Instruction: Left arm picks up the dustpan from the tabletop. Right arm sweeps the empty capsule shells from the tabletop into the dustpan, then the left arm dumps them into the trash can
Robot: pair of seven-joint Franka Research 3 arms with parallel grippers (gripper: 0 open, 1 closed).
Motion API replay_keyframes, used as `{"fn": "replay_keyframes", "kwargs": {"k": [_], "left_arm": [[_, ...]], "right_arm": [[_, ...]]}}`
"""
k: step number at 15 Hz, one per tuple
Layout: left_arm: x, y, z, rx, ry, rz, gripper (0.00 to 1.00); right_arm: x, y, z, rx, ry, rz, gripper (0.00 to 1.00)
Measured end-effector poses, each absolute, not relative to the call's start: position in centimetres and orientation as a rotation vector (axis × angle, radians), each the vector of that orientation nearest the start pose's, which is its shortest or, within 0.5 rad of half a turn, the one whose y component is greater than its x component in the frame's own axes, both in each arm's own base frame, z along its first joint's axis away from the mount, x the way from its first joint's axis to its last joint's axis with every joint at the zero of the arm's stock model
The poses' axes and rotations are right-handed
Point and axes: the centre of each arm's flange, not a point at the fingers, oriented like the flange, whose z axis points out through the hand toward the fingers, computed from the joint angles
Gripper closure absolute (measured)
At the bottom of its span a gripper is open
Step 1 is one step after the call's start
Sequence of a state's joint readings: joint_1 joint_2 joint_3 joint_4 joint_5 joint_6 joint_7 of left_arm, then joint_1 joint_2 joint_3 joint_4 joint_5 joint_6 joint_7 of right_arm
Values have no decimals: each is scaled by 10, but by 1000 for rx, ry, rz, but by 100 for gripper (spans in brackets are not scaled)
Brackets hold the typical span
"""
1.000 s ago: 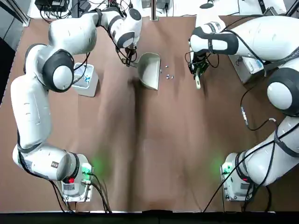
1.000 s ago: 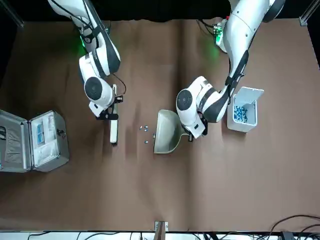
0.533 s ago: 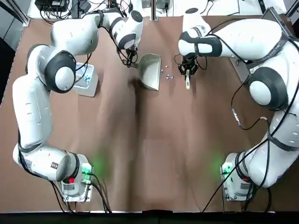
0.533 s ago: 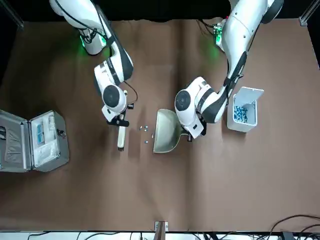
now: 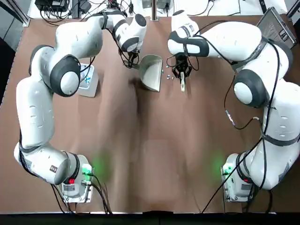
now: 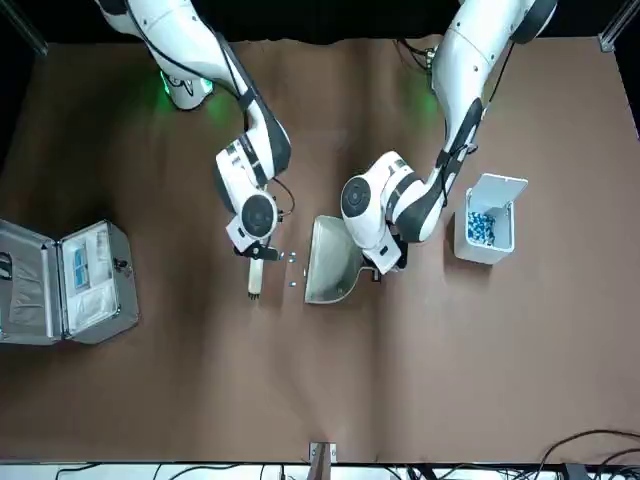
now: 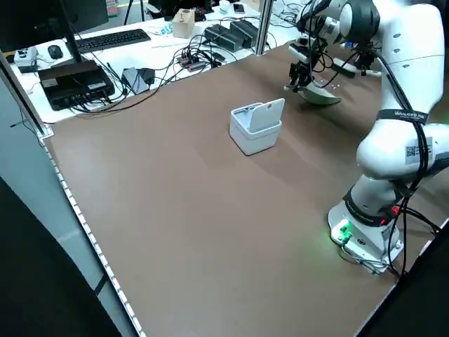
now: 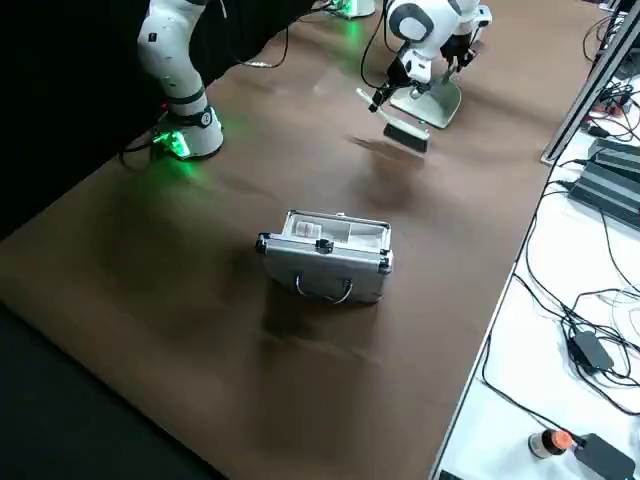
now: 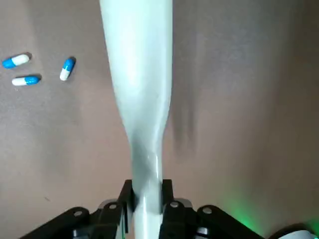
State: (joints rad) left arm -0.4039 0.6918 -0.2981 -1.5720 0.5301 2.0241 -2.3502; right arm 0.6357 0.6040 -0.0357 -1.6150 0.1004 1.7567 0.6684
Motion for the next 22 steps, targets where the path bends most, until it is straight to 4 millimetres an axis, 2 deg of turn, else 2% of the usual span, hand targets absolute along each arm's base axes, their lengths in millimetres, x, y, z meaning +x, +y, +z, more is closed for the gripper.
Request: {"fn": "replay_keyframes", "kwargs": {"k": [3,10,19,22], "left_arm": [[554,-396,235,-2221,-1893,-364,67],[557,-393,238,-2210,-1864,-412,67],[553,-397,238,-2208,-1853,-424,67],[553,-398,239,-2208,-1853,-424,67]], "right_arm": [[515,375,236,-3287,178,699,74],[519,385,235,-3177,186,677,74],[534,362,231,-3145,222,686,74],[534,359,222,-3138,229,634,74]]}}
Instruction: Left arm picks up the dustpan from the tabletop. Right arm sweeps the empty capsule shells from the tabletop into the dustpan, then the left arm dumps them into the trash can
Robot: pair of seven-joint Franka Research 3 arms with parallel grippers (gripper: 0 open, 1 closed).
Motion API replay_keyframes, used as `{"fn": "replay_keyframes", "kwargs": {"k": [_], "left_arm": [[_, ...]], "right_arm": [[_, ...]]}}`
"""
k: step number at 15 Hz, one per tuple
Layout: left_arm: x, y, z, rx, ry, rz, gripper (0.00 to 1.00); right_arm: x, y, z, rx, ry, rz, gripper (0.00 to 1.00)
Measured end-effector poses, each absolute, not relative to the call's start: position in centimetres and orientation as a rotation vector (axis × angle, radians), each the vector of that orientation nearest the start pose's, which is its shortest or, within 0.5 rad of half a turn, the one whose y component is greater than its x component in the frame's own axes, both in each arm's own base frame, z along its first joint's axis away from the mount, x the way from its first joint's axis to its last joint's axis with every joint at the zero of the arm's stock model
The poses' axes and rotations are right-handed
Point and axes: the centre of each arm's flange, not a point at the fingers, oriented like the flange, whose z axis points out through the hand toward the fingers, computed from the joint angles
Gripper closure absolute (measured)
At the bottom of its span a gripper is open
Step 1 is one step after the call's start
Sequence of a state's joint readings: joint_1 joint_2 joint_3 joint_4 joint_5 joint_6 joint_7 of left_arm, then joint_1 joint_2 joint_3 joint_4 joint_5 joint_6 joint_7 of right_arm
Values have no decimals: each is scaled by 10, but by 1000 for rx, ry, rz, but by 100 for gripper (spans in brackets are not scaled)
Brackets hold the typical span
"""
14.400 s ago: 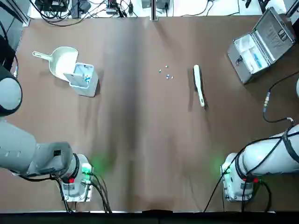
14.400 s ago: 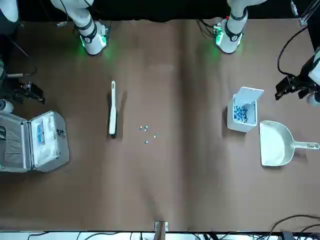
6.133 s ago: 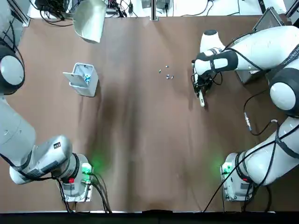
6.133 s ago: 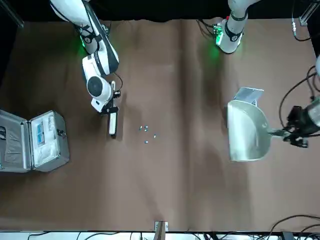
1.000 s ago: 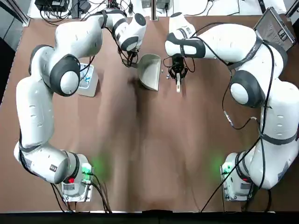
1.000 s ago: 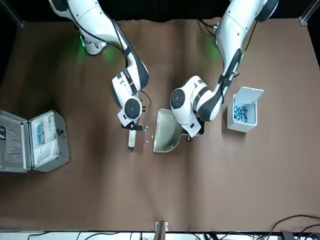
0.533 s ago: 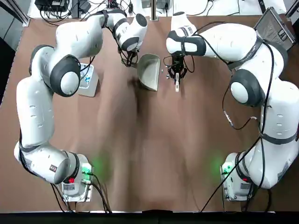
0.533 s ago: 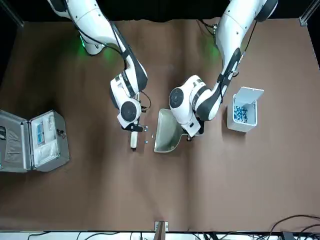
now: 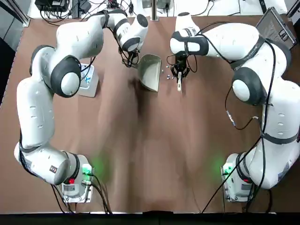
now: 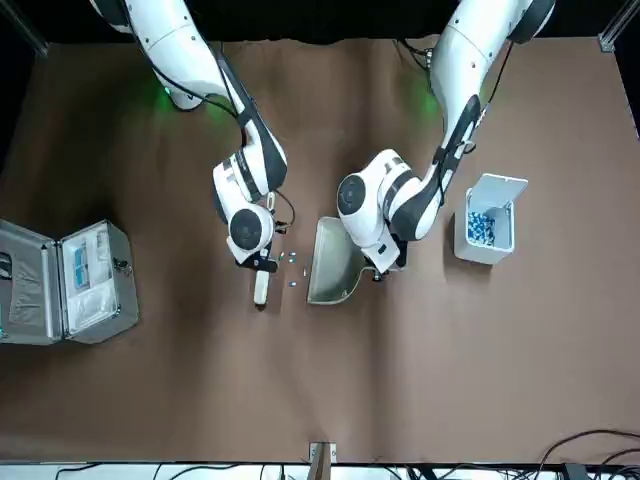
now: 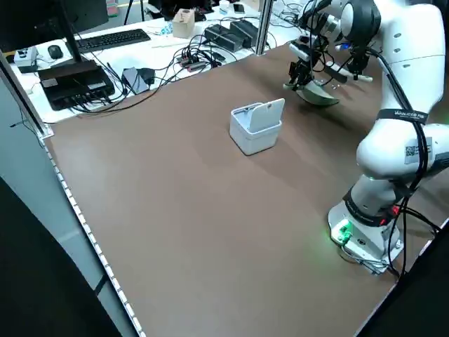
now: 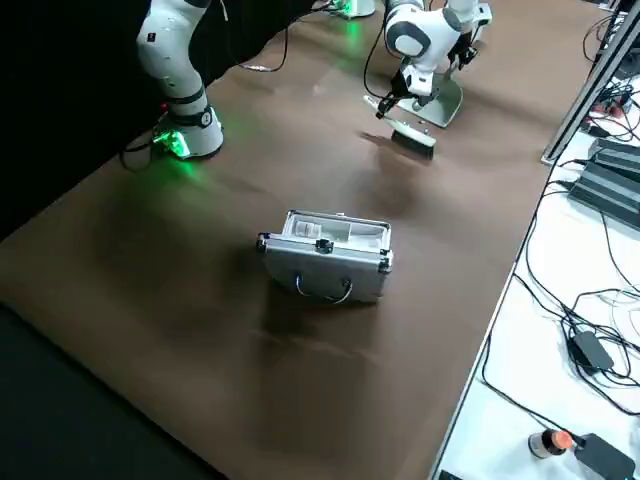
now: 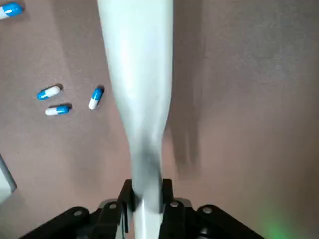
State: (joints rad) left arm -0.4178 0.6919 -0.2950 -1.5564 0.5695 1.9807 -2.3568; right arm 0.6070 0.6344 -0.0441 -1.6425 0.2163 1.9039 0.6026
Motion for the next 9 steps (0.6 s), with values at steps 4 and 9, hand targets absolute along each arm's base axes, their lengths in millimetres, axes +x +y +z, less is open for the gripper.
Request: {"fn": "replay_keyframes", "kwargs": {"k": [4,9], "left_arm": [[553,-398,239,-2208,-1852,-424,67],[553,-398,239,-2208,-1852,-425,67]], "right_arm": [[529,362,220,-3136,218,626,74],[521,372,219,-3123,206,644,74]]}}
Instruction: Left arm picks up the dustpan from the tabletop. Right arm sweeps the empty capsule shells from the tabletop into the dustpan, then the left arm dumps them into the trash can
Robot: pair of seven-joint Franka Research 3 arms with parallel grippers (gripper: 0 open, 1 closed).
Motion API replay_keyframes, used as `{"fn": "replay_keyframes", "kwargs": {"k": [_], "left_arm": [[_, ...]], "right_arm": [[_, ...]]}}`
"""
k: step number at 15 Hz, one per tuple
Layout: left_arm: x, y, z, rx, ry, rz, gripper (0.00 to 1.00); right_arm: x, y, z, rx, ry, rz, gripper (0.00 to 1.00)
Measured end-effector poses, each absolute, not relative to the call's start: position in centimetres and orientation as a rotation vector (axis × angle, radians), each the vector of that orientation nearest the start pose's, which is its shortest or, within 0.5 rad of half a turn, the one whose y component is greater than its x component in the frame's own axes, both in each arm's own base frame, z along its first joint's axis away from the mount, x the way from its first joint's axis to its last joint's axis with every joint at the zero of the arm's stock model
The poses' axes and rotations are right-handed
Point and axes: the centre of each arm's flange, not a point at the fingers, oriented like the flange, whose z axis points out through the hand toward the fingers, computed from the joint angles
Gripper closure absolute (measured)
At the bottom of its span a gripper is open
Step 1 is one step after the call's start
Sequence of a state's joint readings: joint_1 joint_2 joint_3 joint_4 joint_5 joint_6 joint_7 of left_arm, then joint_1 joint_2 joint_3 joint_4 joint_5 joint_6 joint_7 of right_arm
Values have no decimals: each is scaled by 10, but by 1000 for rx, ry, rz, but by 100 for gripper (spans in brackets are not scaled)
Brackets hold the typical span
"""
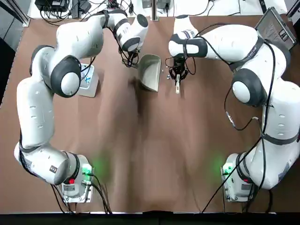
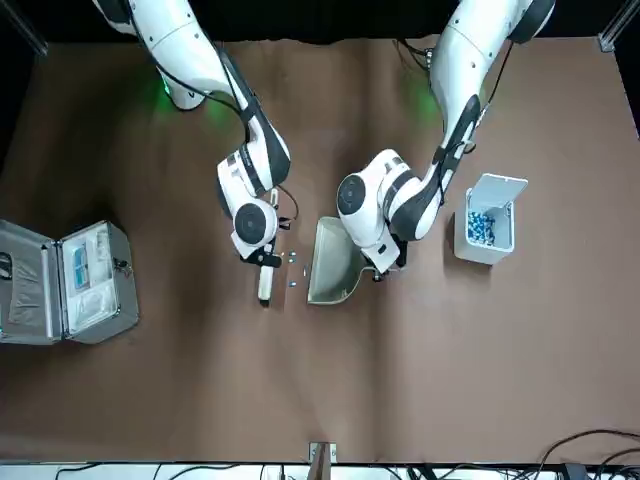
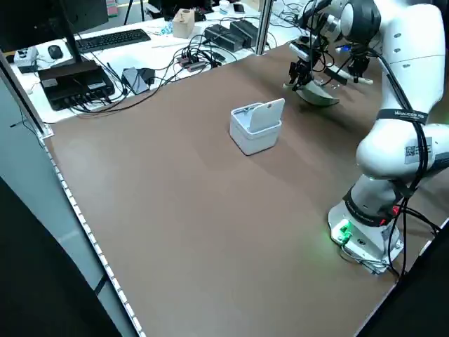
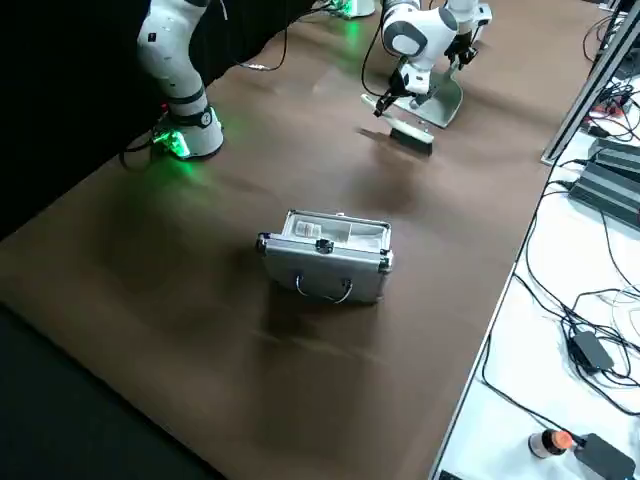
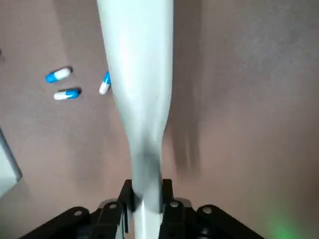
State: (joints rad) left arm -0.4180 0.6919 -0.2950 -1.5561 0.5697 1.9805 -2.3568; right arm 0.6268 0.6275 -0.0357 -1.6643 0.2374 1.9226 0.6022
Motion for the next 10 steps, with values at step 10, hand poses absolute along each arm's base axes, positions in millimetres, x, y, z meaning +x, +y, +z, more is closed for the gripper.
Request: {"fn": "replay_keyframes", "kwargs": {"k": [10], "left_arm": [[554,-399,241,-2212,-1851,-433,67]], "right_arm": [[501,409,223,-3058,181,658,74]]}}
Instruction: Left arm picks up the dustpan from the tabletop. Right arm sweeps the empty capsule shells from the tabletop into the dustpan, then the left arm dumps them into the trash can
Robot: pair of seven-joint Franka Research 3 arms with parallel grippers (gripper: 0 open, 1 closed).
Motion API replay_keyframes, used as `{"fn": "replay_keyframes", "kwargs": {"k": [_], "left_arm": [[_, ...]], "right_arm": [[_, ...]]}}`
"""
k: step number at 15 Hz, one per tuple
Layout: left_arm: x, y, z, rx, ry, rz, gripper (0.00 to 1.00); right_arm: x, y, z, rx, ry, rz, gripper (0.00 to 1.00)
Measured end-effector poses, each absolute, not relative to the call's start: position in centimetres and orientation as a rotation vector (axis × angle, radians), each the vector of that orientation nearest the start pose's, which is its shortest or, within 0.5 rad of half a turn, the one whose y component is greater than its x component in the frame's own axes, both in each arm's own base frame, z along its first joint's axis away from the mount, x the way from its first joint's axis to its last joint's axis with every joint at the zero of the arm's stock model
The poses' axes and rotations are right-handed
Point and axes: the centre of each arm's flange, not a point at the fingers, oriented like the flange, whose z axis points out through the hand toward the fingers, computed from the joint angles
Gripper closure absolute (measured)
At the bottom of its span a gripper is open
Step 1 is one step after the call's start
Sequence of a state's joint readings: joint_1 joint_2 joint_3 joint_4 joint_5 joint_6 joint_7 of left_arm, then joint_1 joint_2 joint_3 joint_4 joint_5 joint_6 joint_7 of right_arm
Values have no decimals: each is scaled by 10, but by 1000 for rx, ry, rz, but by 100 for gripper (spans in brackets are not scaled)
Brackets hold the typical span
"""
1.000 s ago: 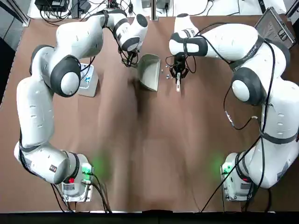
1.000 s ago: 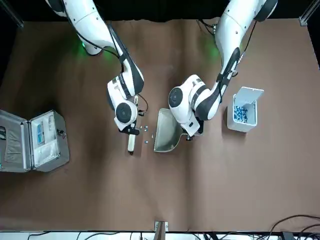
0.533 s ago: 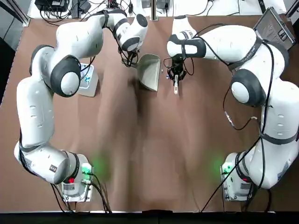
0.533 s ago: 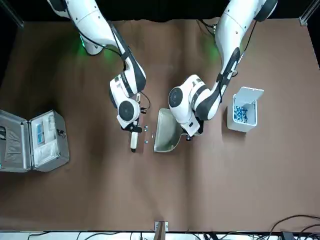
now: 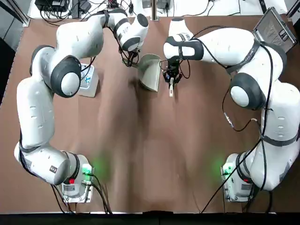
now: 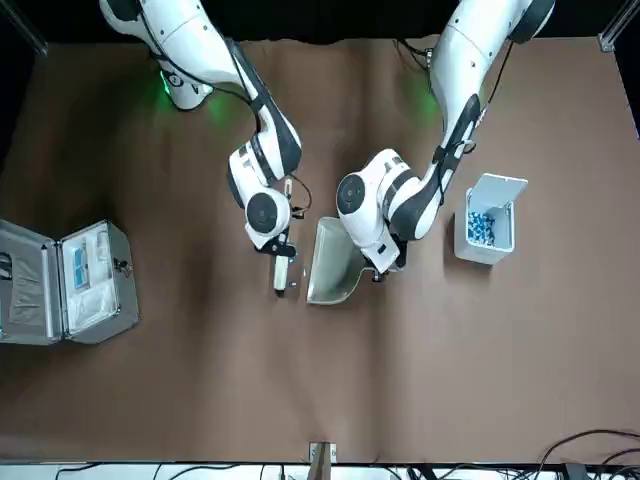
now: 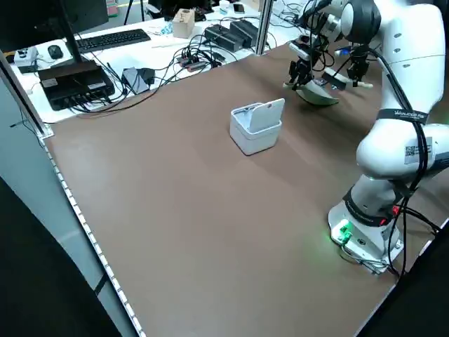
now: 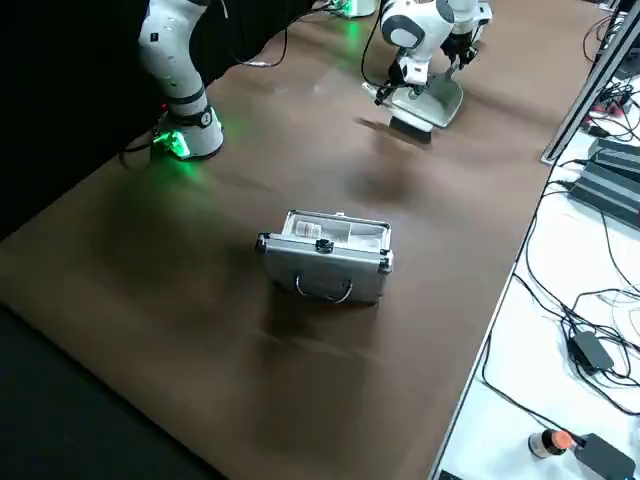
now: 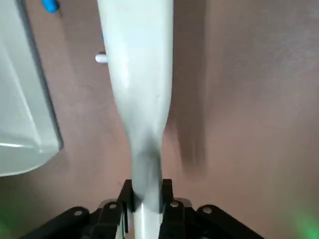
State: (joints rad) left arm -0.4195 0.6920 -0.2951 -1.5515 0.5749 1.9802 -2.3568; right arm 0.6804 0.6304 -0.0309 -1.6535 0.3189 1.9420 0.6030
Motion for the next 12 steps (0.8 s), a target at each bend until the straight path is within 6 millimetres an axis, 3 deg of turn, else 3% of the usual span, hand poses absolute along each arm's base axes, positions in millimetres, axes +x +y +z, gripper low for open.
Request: {"fn": "replay_keyframes", "kwargs": {"k": [12], "left_arm": [[554,-399,240,-2213,-1849,-436,67]], "right_arm": [[494,447,215,-3039,224,656,74]]}}
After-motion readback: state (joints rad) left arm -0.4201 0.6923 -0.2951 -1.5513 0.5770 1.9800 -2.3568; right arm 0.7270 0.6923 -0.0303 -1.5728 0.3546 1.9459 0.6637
